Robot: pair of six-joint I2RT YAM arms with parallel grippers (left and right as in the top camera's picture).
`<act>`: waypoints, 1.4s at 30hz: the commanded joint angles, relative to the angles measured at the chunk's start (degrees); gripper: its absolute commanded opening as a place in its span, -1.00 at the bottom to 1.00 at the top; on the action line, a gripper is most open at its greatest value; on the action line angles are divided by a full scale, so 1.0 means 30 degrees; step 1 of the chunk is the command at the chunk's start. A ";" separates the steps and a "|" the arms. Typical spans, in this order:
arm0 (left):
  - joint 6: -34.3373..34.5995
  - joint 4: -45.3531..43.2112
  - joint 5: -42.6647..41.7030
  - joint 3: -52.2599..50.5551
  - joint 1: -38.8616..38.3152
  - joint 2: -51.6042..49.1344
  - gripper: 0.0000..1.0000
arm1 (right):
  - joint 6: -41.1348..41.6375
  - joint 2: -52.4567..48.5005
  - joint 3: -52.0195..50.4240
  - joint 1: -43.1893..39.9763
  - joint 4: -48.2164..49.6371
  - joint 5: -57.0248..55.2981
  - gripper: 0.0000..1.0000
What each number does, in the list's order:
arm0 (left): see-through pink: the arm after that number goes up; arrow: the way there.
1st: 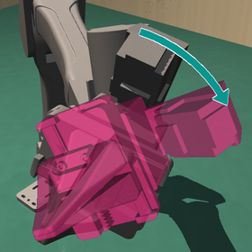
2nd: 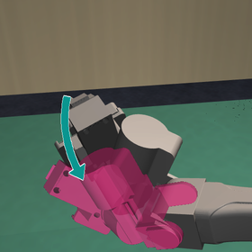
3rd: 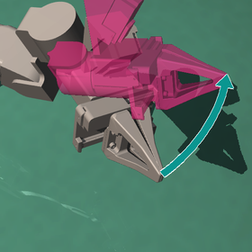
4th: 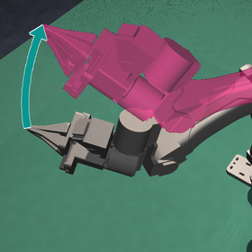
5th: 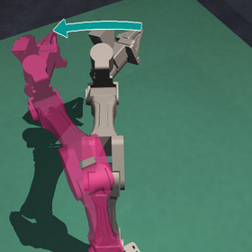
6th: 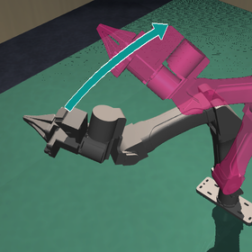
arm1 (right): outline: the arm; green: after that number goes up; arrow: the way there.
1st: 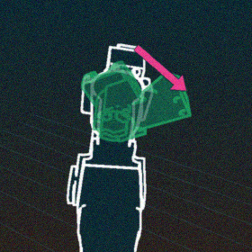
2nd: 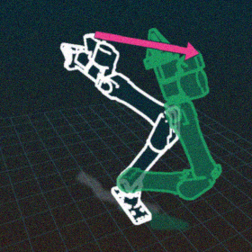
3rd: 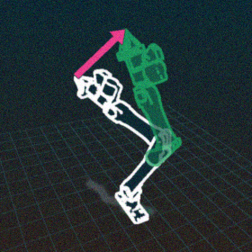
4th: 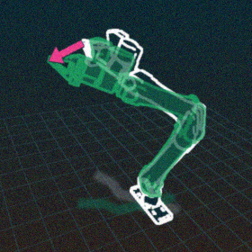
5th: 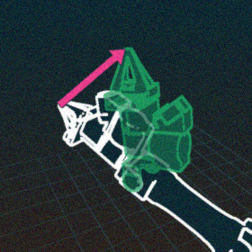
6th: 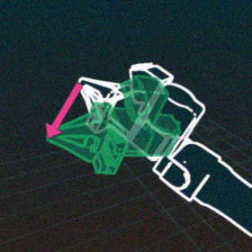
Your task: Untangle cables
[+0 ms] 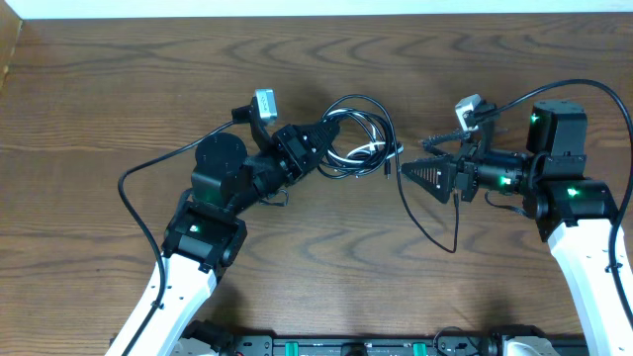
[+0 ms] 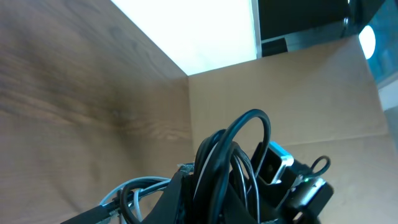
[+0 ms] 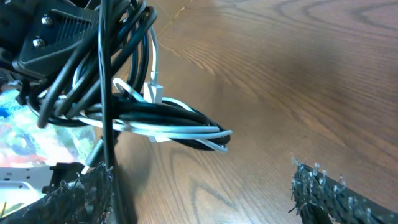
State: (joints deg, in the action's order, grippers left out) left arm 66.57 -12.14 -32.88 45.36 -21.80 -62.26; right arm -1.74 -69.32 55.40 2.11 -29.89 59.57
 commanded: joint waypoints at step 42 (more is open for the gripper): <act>-1.0404 -0.1406 -0.1923 0.0386 0.0058 0.0175 -0.85 | 1.3682 0.0066 0.0138 -0.1421 0.1180 0.0124 0.39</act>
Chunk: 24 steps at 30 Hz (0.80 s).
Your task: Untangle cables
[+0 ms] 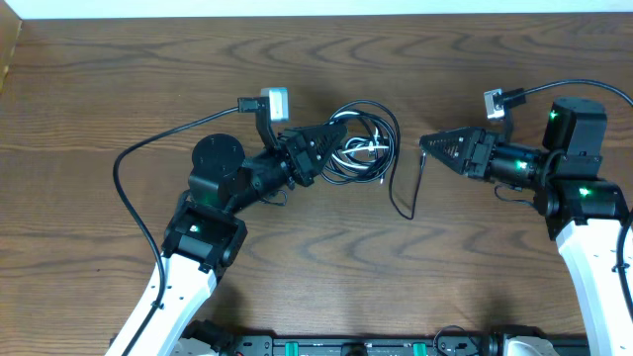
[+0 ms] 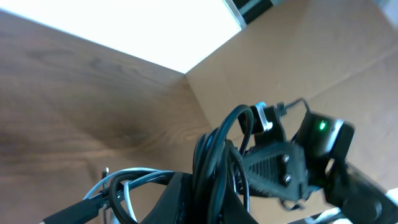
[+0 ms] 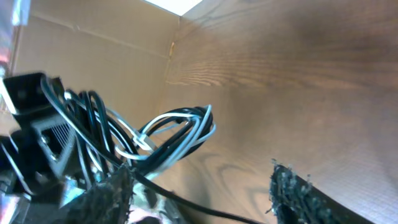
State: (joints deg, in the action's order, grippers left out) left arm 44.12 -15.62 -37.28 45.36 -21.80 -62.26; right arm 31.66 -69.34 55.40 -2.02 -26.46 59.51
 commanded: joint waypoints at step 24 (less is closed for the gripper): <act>-0.9340 -0.2477 -0.1151 0.0386 -0.2368 0.0175 -0.85 | 0.8590 0.0073 0.0138 0.1603 0.0896 -0.0168 -0.29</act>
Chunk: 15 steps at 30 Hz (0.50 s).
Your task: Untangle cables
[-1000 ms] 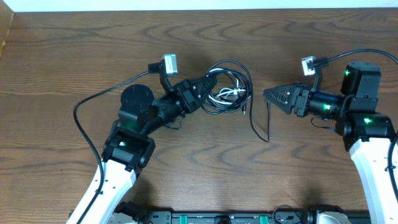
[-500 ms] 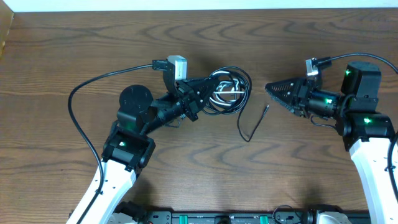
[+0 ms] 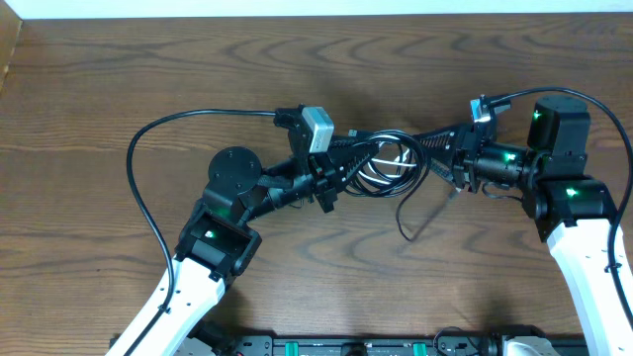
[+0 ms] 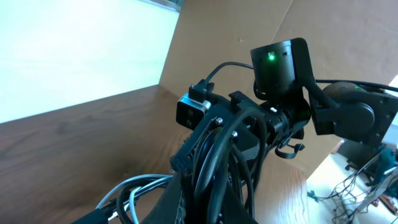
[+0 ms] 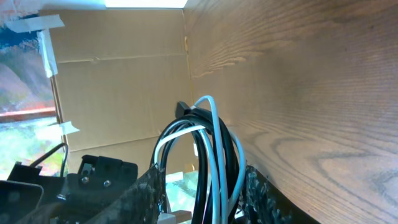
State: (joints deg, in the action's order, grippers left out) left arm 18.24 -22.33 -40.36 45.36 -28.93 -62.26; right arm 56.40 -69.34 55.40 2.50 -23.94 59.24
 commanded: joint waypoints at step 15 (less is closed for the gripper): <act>-0.0699 -0.0160 -0.0131 0.0372 -0.0015 -0.0087 -0.85 | 0.0175 0.0073 0.0138 0.0095 0.0066 -0.0160 -0.98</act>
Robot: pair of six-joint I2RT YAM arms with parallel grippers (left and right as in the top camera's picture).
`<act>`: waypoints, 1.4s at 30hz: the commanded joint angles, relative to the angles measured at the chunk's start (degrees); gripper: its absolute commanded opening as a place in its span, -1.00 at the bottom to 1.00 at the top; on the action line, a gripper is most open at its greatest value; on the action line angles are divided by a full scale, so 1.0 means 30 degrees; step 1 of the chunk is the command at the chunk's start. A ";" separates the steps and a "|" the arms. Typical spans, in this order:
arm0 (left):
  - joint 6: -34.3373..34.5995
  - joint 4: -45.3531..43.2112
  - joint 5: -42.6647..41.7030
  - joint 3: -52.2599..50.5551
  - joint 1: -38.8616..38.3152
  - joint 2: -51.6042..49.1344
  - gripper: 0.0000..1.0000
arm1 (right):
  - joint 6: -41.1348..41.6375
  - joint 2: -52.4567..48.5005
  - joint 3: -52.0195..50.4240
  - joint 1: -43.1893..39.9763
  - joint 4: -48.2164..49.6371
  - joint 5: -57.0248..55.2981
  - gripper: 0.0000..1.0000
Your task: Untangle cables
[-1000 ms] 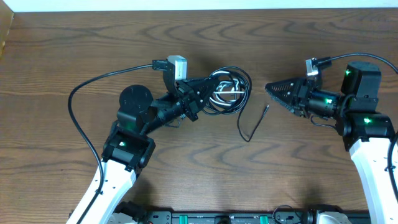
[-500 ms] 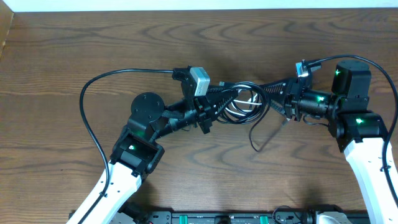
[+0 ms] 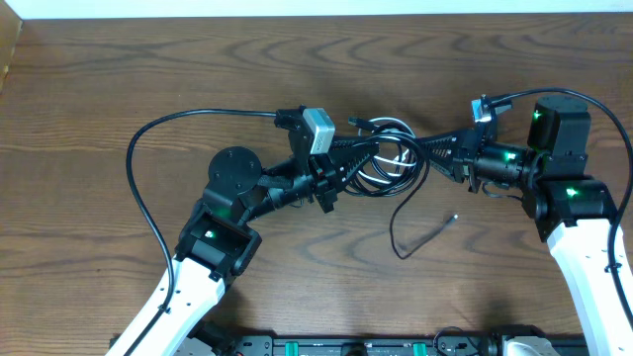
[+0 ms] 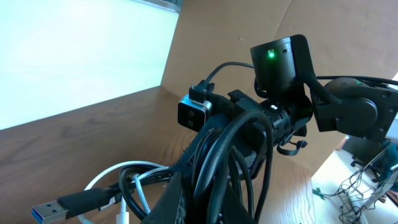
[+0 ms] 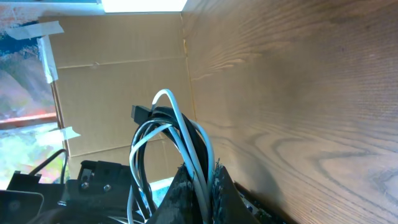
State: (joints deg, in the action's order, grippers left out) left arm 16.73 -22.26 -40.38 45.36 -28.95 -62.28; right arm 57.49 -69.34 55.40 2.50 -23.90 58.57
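The cable bundle [image 3: 384,161], black and white strands looped together, hangs between both grippers above the table's middle. My left gripper [image 3: 341,170] is shut on the black loops [image 4: 239,146] from the left. A white cable [image 4: 127,180] and a black USB plug [image 4: 53,210] stick out beside it. My right gripper [image 3: 432,156] is shut on the bundle's right side, with white strands [image 5: 177,127] and black ones pinched between its fingers [image 5: 217,183]. A loose black tail [image 3: 415,235] trails down onto the table.
Bare wooden table [image 3: 119,89] lies all round. The left camera's black lead [image 3: 158,133] arcs over the table's left half. Cardboard walls [image 5: 118,93] stand at the table's edges. The two arms nearly meet at the centre.
My right gripper, then open round the bundle's right side, is now shut on white and black strands. A white loop and USB plug now stick out at the top. The loose tail lies lower.
First my left gripper held the bundle at the table's middle, and the right stood open close by with a black cable beside it. Then the right was back at the right, still open. Later both met at the centre, and now both grip the bundle.
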 commanded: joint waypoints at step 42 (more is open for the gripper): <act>-0.0197 0.5282 -0.0474 0.0364 0.2929 -0.0350 -0.29 | -0.7643 0.0080 0.0138 -0.2594 -0.0568 0.2047 -0.98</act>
State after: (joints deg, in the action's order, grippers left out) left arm 16.34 -6.44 -42.50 45.36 -21.08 -63.40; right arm 36.56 -69.34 55.40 -4.05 -26.09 63.18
